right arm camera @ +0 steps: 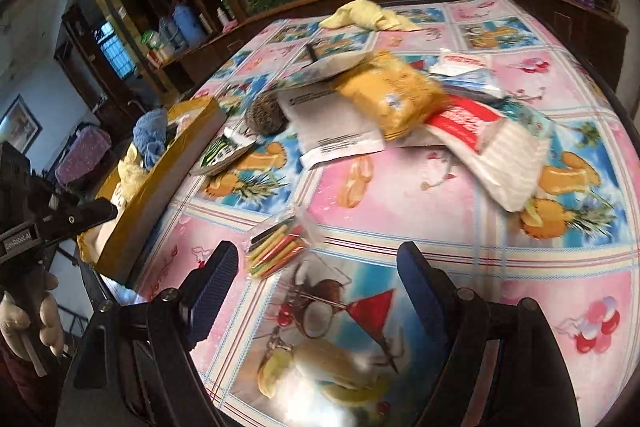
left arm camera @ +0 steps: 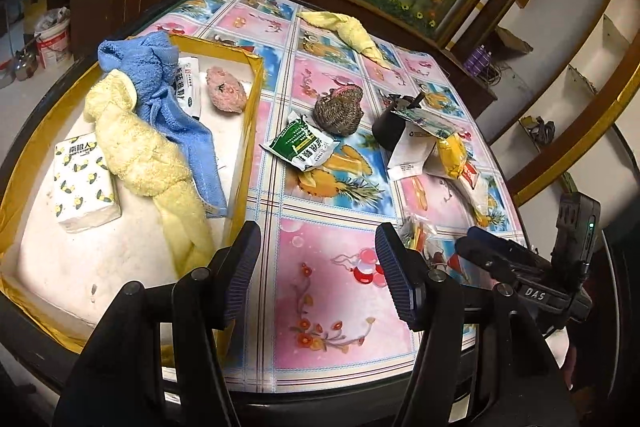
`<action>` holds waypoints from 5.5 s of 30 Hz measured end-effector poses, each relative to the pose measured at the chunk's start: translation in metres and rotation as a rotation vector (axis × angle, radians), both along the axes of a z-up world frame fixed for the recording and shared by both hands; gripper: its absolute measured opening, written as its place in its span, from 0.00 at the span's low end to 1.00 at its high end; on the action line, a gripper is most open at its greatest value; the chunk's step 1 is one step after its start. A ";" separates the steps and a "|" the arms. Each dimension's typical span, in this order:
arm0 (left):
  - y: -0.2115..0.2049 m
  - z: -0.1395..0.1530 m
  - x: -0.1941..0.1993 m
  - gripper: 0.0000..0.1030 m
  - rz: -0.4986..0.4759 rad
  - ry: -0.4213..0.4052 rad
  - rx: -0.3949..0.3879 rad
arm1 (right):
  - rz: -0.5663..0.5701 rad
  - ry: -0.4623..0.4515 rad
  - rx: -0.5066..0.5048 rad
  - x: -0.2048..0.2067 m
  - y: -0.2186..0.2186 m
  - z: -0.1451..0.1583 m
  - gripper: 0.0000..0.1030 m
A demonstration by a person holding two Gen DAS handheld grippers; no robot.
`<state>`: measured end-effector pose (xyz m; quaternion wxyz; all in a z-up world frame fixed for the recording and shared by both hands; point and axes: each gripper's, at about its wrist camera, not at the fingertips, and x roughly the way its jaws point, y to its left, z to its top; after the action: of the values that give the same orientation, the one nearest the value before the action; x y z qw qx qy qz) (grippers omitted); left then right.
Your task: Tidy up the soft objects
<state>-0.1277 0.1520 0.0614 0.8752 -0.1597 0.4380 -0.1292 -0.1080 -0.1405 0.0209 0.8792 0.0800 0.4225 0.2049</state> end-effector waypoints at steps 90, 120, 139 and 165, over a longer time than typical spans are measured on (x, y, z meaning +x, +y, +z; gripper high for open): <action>0.170 0.003 -0.011 0.54 0.347 -0.127 -0.097 | 0.505 0.071 0.008 0.018 0.260 0.018 0.54; 0.083 0.021 -0.027 0.54 0.147 -0.170 0.029 | -0.132 -0.086 -0.194 0.127 0.036 0.074 0.62; 0.018 0.030 -0.019 0.54 -0.031 -0.149 0.125 | 0.210 0.046 0.020 0.057 0.032 0.050 0.61; -0.097 0.003 0.065 0.74 -0.341 0.012 0.209 | 0.084 0.093 0.203 0.020 -0.049 0.006 0.61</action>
<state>-0.0629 0.0546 0.0643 0.8498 0.0077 0.4749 -0.2285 -0.0878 -0.1896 0.0265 0.8367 0.1603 0.4429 0.2793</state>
